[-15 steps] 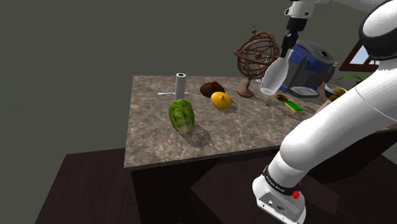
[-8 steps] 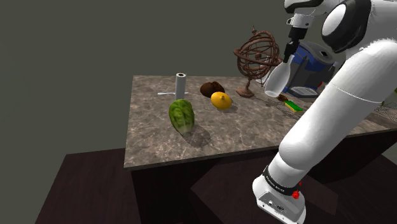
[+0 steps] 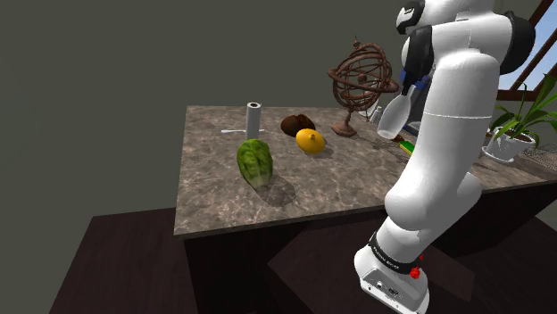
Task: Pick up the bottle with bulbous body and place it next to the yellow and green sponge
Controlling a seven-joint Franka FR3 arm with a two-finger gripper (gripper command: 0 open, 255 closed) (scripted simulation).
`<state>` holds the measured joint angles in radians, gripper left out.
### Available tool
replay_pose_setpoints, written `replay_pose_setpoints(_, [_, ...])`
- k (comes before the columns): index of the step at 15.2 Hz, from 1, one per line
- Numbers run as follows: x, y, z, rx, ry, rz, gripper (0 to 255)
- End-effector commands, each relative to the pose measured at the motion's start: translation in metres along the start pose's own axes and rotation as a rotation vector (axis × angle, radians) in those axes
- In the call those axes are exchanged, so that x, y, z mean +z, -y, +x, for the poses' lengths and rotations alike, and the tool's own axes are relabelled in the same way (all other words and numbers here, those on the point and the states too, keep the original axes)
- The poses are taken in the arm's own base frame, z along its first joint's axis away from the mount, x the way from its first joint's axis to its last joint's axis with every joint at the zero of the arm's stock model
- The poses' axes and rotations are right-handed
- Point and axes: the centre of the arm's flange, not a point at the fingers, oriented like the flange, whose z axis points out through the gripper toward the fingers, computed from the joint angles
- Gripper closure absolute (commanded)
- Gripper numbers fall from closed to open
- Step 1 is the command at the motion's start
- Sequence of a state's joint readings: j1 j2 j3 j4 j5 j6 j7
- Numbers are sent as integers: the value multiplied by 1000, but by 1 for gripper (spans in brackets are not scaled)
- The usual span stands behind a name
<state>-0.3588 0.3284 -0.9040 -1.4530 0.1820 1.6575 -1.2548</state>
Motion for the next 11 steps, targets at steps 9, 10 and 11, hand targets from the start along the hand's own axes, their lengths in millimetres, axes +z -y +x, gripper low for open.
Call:
replay_pose_setpoints(9, [60, -62, 2, -2, -2, 1, 255])
replay_pose_setpoints(10, [65, -62, 2, -2, -2, 1, 255])
replay_pose_setpoints(11, [71, -61, 3, -2, -2, 1, 255])
